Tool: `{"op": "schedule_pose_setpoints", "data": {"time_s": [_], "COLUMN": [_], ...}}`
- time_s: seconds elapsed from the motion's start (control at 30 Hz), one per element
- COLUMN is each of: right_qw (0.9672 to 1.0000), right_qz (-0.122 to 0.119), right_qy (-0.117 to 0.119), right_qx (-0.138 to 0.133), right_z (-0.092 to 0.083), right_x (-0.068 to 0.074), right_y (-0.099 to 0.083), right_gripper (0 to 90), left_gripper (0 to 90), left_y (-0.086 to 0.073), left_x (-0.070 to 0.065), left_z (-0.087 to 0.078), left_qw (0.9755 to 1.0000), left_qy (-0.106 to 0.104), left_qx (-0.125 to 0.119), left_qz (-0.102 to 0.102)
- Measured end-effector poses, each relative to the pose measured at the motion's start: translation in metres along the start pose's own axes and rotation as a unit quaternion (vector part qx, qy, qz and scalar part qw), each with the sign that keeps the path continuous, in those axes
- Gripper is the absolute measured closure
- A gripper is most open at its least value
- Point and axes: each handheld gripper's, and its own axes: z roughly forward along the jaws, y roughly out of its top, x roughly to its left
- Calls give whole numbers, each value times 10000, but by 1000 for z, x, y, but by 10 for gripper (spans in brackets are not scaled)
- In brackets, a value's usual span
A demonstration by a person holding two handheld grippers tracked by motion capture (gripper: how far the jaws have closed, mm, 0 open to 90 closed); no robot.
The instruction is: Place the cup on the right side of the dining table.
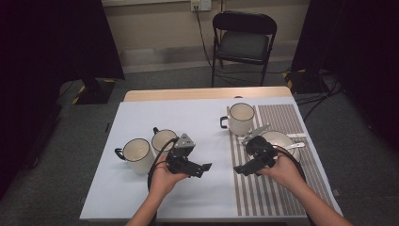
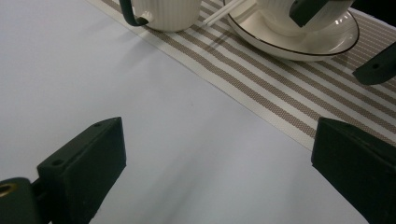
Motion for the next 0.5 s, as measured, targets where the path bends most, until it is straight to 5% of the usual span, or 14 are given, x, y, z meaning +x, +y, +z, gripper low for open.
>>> {"op": "schedule_pose_setpoints", "data": {"time_s": [0.5], "right_qw": [10000], "right_qz": [36], "right_qy": [54], "right_qx": [-10], "right_z": [0], "right_x": [2], "right_y": [-10], "right_gripper": [128], "left_gripper": [26], "left_y": [-4], "left_x": [-9], "left_z": [0], "left_qw": [9999], "left_qy": [-103], "left_qx": [5], "left_qz": [75]}}
